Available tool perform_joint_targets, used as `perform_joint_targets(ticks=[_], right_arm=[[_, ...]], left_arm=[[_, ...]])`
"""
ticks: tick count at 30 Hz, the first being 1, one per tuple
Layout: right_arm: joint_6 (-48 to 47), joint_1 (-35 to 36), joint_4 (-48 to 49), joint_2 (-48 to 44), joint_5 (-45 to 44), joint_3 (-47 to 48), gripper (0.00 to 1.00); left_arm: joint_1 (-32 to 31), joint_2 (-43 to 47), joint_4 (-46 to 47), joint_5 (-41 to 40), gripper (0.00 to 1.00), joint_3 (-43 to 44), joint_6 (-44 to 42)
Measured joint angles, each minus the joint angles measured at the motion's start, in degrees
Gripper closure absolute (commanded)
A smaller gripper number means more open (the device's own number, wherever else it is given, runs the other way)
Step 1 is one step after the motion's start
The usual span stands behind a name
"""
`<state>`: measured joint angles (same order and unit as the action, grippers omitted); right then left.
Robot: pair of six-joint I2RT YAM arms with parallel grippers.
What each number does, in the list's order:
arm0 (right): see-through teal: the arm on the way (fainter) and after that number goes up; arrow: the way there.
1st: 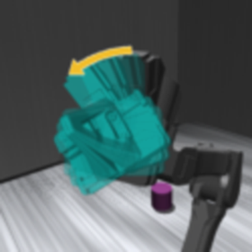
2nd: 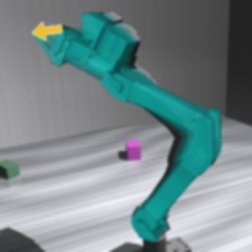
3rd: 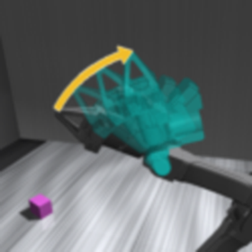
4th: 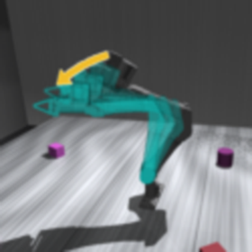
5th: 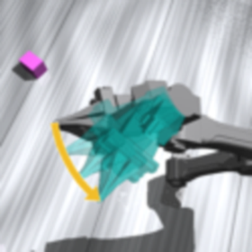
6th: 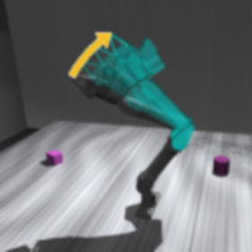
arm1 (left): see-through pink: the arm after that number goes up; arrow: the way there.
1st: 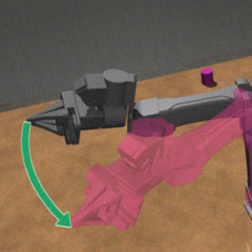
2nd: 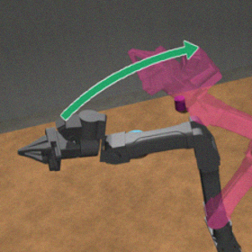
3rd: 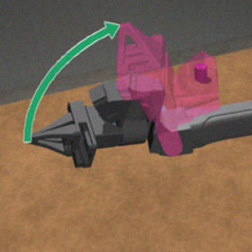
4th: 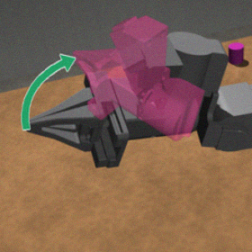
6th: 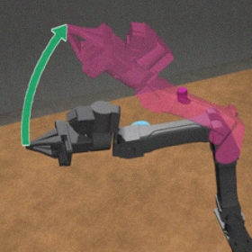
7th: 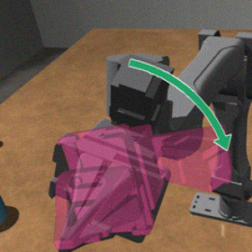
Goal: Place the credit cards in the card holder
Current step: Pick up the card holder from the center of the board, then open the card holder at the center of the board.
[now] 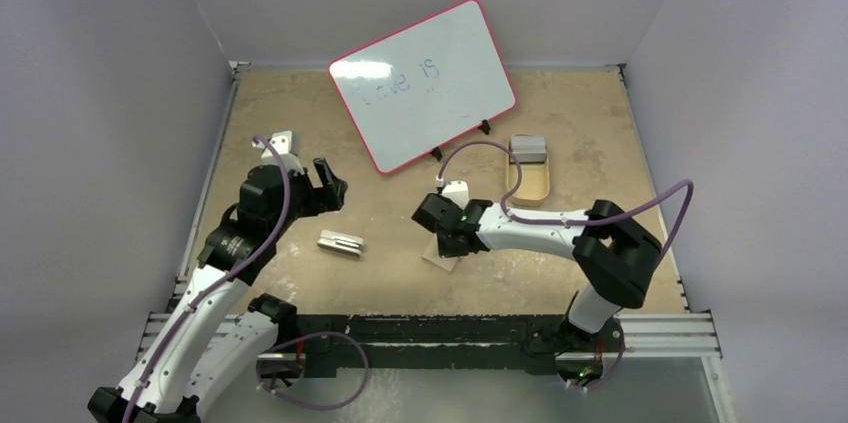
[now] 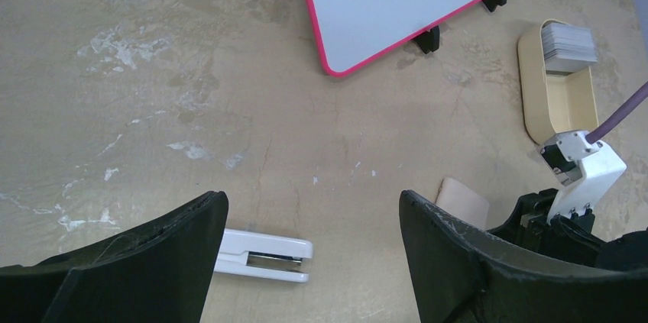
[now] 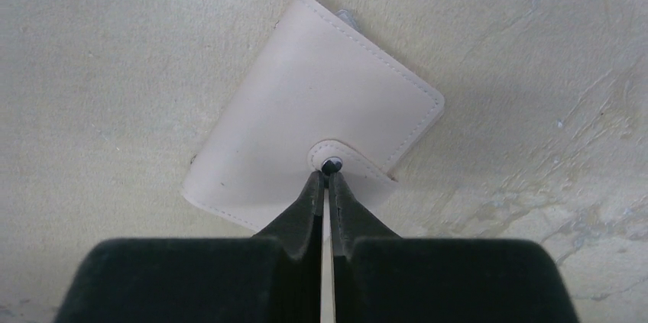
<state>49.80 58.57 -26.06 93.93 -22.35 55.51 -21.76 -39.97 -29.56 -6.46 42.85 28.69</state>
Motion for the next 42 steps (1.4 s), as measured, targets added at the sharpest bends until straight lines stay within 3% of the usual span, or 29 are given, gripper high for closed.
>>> perform_joint_targets(ticks=[8, 15, 19, 26, 31, 35, 40, 42], right_arm=[[-2.91, -0.09, 5.60, -3.98, -1.18, -2.71, 1.00], [-6.69, -0.09, 15.41, -17.70, 0.07, -7.21, 1.00], [-9.31, -0.11, 22.91, -23.10, 1.05, -9.01, 1.00], [-15.04, -0.13, 30.82, -26.99, 2.51, -11.02, 1.00], [-17.33, -0.13, 33.53, -27.80, 4.04, -11.02, 1.00], [-18.27, -0.13, 34.84, -28.20, 5.49, -11.02, 1.00], [-18.97, -0.13, 36.00, -28.50, 5.99, -11.02, 1.00], [-19.02, -0.13, 36.00, -28.50, 5.99, -11.02, 1.00]], left_arm=[[0.00, -2.71, -0.02, 0.07, 0.24, 0.00, 0.20], [0.00, -7.06, 0.15, 3.56, 0.32, 0.00, 1.38], [0.02, -9.55, 3.17, 10.73, 0.30, -0.44, 4.85], [0.11, -11.78, 22.25, 30.77, 0.20, -8.09, 17.62], [0.11, -12.52, 30.32, 36.22, 0.21, -9.33, 22.40], [-0.02, -14.21, 33.86, 37.40, 0.38, -9.49, 23.85], [-0.52, -17.18, 36.13, 37.59, 0.70, -10.38, 25.35], [-0.57, -18.14, 36.87, 37.64, 0.90, -10.80, 25.99]])
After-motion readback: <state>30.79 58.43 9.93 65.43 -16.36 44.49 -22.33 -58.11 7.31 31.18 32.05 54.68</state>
